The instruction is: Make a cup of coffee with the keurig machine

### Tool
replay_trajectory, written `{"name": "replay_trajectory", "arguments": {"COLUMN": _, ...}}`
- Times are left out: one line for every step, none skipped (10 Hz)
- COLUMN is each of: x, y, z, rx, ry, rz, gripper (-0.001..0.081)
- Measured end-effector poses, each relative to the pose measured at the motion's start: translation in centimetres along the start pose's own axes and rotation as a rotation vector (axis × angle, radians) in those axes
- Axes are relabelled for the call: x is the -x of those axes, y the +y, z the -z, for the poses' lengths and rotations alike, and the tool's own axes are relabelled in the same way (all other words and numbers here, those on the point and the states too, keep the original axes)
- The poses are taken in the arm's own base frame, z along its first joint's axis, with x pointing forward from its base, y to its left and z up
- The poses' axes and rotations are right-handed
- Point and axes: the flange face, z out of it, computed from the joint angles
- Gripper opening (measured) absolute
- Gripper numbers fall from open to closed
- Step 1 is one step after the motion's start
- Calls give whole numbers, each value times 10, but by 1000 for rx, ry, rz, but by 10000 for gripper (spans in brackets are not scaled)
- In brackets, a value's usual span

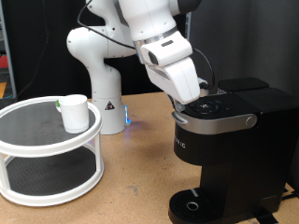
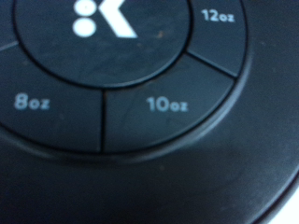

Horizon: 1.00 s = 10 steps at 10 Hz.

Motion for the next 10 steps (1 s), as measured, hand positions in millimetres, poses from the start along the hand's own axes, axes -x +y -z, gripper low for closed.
{"name": "replay_trajectory", "arguments": {"x": 0, "y": 0, "z": 0, "rx": 0, "ry": 0, "rz": -1, "gripper": 5}}
{"name": "replay_trajectory", "arguments": {"x": 0, "y": 0, "z": 0, "rx": -3, "ry": 2, "rz": -4, "gripper": 5}}
{"name": "replay_trajectory", "arguments": {"x": 1, "y": 1, "z": 0, "rx": -9, "ry": 7, "rz": -11, "gripper": 5}}
{"name": "replay_trajectory", "arguments": {"x": 2, "y": 1, "z": 0, "rx": -15, "ry": 17, "rz": -24, "gripper": 5}}
{"name": "replay_trajectory", "arguments": {"x": 2, "y": 2, "z": 1, "rx": -24, "ry": 33, "rz": -40, "gripper": 5}}
{"name": "replay_trajectory", "arguments": {"x": 2, "y": 2, "z": 1, "rx": -38, "ry": 58, "rz": -57, "gripper": 5}}
{"name": "replay_trajectory", "arguments": {"x": 1, "y": 2, "z": 3, "rx": -48, "ry": 83, "rz": -73, "gripper": 5}}
{"name": "replay_trajectory", "arguments": {"x": -1, "y": 2, "z": 7, "rx": -58, "ry": 101, "rz": -83, "gripper": 5}}
{"name": "replay_trajectory", "arguments": {"x": -3, "y": 1, "z": 13, "rx": -72, "ry": 113, "rz": -87, "gripper": 5}}
{"name": "replay_trajectory", "arguments": {"x": -5, "y": 0, "z": 21, "rx": -83, "ry": 124, "rz": -88, "gripper": 5}}
